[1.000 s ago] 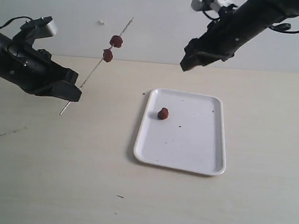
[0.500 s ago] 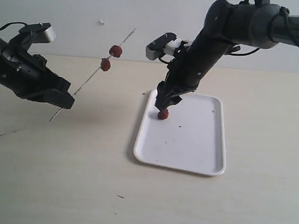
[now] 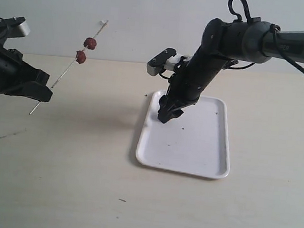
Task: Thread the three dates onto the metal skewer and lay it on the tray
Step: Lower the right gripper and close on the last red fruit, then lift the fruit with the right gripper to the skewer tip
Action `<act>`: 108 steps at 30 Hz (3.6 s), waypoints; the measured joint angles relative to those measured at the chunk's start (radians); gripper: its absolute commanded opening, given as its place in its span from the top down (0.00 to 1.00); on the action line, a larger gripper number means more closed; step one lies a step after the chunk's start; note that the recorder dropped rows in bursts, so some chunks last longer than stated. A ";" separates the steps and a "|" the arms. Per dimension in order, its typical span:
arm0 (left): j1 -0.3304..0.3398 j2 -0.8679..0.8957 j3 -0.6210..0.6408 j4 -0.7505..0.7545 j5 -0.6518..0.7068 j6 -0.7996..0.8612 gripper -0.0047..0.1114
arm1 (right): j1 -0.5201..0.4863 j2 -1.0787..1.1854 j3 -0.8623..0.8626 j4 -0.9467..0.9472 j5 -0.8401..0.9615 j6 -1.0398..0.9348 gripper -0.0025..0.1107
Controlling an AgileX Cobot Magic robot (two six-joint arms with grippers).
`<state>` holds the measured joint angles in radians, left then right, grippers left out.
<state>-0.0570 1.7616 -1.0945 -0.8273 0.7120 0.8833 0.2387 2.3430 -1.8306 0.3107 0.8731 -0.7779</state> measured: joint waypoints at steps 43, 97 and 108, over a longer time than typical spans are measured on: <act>0.016 0.000 0.000 -0.019 0.012 0.000 0.96 | 0.005 0.069 -0.006 0.013 -0.096 -0.005 0.55; -0.074 0.000 0.000 -0.059 0.194 0.025 0.96 | -0.163 0.026 -0.008 0.600 0.020 0.344 0.82; -0.103 0.000 0.046 -0.042 0.194 -0.020 0.96 | -0.183 0.023 -0.008 0.741 -0.061 0.295 0.82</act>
<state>-0.1599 1.7616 -1.0489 -0.8692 0.9064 0.8629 0.0552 2.3657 -1.8389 1.0514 0.8117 -0.4828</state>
